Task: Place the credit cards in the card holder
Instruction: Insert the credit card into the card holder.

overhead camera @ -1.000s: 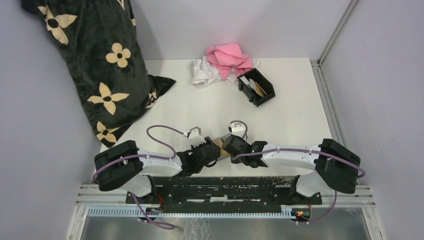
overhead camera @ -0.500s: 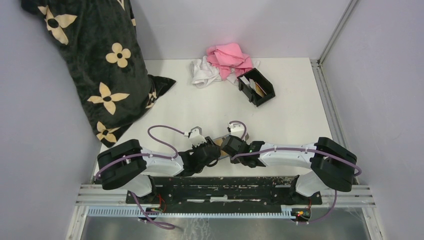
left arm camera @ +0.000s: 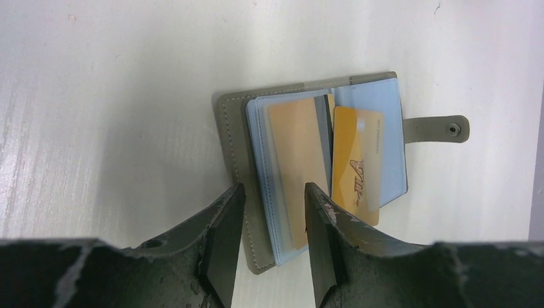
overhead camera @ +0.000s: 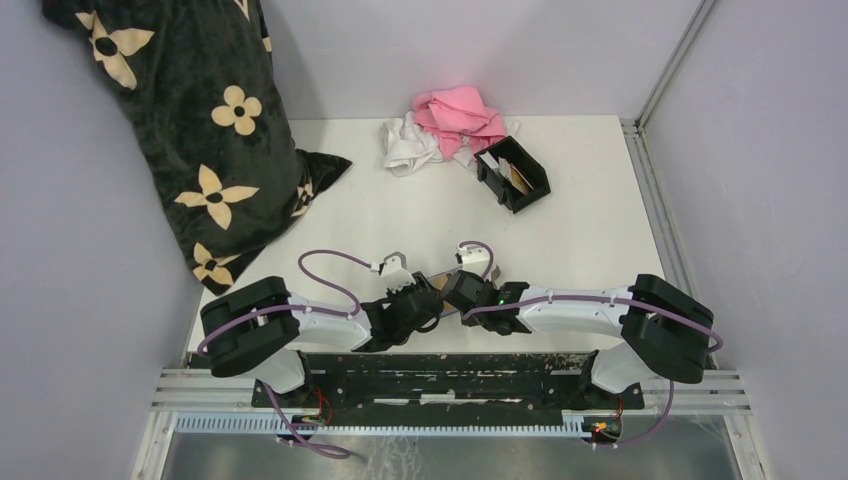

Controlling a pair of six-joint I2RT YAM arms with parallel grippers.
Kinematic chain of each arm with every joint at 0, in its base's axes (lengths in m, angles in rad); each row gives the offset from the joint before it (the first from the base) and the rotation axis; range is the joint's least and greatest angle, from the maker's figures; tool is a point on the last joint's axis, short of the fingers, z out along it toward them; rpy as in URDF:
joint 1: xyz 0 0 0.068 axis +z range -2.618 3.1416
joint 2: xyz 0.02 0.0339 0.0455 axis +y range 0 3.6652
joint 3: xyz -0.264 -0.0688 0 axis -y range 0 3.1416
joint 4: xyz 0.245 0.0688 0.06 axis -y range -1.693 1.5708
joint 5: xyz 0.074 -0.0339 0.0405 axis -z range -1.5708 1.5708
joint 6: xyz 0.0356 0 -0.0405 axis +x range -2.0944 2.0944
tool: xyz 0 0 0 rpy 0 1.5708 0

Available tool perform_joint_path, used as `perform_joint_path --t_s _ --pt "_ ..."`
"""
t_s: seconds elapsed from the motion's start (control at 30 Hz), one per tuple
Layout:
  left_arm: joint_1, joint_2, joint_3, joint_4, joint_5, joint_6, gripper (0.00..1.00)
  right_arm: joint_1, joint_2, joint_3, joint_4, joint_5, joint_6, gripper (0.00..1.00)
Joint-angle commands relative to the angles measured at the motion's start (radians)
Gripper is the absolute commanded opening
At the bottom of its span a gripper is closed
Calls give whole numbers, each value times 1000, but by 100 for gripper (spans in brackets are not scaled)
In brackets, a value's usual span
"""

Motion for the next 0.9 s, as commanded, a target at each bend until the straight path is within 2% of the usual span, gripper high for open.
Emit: perform_joint_path --t_s 0.0,0.87 --pt "-2 61 -21 -122 50 -39 48 4 -2 19 0 39 9 20" --pt "-3 80 -48 -141 59 -69 46 -13 -50 -56 15 50 36 19"
